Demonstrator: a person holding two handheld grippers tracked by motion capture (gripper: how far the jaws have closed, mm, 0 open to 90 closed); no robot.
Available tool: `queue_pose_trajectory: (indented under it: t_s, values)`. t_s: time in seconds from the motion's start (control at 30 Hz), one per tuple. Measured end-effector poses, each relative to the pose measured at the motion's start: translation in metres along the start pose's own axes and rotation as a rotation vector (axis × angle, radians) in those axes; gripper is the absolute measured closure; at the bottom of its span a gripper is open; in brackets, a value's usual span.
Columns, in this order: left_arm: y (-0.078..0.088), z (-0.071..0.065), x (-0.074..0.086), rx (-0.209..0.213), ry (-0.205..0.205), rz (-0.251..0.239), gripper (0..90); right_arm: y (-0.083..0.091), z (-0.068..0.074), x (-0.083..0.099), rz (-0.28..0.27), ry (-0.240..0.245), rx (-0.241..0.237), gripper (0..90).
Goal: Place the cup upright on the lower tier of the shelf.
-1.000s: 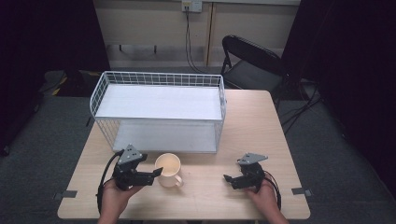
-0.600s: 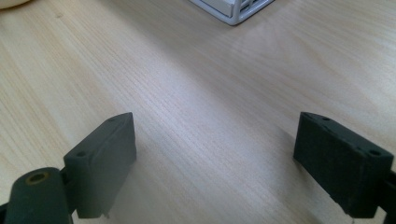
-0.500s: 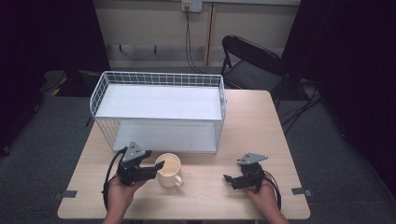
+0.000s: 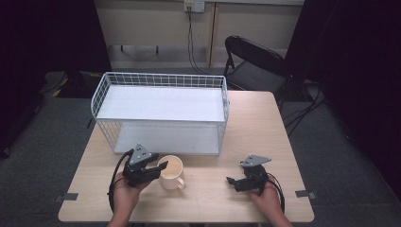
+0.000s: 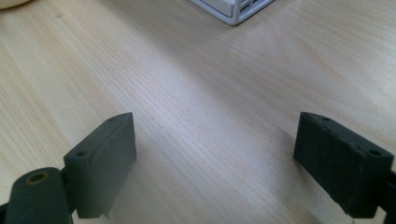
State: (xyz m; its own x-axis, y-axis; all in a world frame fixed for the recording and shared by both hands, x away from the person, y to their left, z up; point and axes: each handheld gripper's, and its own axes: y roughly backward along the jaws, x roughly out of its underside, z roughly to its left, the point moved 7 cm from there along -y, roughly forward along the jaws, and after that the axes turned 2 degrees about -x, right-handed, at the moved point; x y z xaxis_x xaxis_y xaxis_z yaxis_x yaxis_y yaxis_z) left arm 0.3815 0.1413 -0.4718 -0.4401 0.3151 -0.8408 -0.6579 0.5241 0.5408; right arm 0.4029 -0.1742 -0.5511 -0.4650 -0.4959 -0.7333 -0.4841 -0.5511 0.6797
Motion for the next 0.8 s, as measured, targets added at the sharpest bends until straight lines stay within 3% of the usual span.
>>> queue_pose_trajectory:
  t_s: [0.07,0.13,0.8]
  values:
    - [-0.0008,0.0008,0.0005,-0.011,-0.015,0.007,55.2,0.0000,0.0000,0.0000,0.000,0.000,0.000,12.3]
    - [-0.0026,0.0001,0.0016,-0.004,0.006,0.013,55.9,0.0000,0.0000,0.0000,0.000,0.000,0.000,12.3]
    - [-0.0085,0.0000,0.0069,0.003,0.052,0.030,71.9,0.0000,0.0000,0.0000,0.000,0.000,0.000,12.3]
